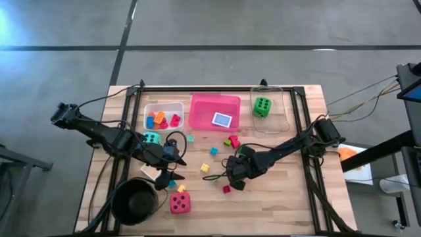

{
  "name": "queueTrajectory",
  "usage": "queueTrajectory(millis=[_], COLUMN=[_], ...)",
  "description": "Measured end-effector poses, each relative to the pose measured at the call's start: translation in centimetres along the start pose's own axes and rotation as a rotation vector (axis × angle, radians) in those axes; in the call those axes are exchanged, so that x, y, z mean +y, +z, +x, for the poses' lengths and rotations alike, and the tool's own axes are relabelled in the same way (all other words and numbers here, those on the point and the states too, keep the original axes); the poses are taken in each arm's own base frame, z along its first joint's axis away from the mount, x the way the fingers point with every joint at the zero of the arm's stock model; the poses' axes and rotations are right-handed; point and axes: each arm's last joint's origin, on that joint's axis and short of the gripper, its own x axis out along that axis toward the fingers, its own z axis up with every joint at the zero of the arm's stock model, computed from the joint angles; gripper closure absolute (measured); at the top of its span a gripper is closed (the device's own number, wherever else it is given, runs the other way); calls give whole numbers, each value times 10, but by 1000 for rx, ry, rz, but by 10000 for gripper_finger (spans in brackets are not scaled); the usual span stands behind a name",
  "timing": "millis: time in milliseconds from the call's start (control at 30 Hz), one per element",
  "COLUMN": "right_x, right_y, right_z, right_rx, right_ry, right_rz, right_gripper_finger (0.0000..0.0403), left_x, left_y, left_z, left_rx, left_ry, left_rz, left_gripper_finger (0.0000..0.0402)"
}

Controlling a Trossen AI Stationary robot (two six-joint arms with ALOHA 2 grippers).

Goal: Pick & Place Toys
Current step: Put the orange game piece into the white bin

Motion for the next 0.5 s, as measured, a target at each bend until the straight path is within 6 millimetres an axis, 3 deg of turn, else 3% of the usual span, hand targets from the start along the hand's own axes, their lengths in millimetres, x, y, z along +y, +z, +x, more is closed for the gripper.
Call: queueTrajectory(millis=[167, 333, 400, 500], right_x=[3, 1, -4, -13], right_y=[5, 15, 19, 25], right_z=[-7, -40, -57, -89], right_rx=[-3, -54, -98, -210], right_ry=[39, 142, 171, 191], right_rz=[4, 22, 37, 70], right_gripper_finger=[273, 273, 273, 273], left_x=[0, 0, 3, 18], left_y=[0, 1, 3, 11], left_z=[0, 0, 0, 0], left_rx=[0, -15, -35, -91], left_ry=[0, 2, 37, 99], left_rz=[-7, -23, -110, -396], left_gripper_finger=[123, 123, 123, 123])
